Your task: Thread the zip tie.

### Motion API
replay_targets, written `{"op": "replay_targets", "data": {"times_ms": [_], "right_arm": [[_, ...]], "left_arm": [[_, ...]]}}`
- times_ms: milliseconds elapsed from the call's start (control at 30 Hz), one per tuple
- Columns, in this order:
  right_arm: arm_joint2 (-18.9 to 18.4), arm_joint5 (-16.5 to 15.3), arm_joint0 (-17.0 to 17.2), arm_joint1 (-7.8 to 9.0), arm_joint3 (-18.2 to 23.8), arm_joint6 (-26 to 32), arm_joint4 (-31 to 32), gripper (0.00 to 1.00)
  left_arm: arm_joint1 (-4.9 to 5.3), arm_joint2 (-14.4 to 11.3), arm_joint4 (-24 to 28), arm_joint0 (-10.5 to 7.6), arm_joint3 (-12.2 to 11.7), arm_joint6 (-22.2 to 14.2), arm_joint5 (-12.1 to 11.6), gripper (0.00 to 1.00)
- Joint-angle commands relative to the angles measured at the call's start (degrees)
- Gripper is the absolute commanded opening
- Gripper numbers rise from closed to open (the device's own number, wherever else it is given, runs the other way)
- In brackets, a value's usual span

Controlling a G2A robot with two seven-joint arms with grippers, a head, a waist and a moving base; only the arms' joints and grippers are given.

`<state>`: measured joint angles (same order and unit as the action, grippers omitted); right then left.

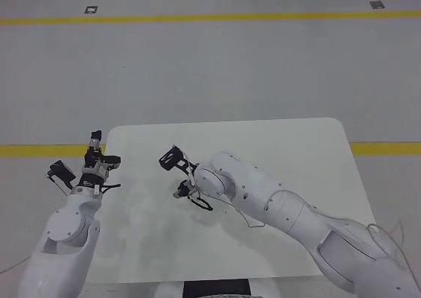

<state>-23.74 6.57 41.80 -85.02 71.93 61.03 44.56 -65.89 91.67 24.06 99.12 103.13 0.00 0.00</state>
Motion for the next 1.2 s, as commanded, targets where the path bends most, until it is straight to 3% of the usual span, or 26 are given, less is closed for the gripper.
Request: {"op": "replay_targets", "data": {"times_ms": [0, 100, 500, 933, 1167], "right_arm": [[1.2, 1.0, -0.8, -1.09, -1.4, 0.5, 0.8, 1.0], [2.9, 2.6, -2.0, -2.76, -3.4, 1.7, 2.5, 1.0], [2.5, 1.7, -1.4, -2.94, -4.0, 0.7, 2.3, 1.0], [-0.9, 0.9, -1.6, -4.96, -8.1, 6.0, -5.3, 1.0], [-0.9, 0.9, -1.6, -4.96, -8.1, 6.0, -5.3, 1.0]], "left_arm": [[0.0, 0.0, 0.0, 0.0, 0.0, 0.0, 0.0, 1.0], [0.0, 0.0, 0.0, 0.0, 0.0, 0.0, 0.0, 1.0], [0.0, 0.0, 0.0, 0.0, 0.0, 0.0, 0.0, 1.0], [0.0, 0.0, 0.0, 0.0, 0.0, 0.0, 0.0, 1.0], [0.0, 0.0, 0.0, 0.0, 0.0, 0.0, 0.0, 1.0]]}}
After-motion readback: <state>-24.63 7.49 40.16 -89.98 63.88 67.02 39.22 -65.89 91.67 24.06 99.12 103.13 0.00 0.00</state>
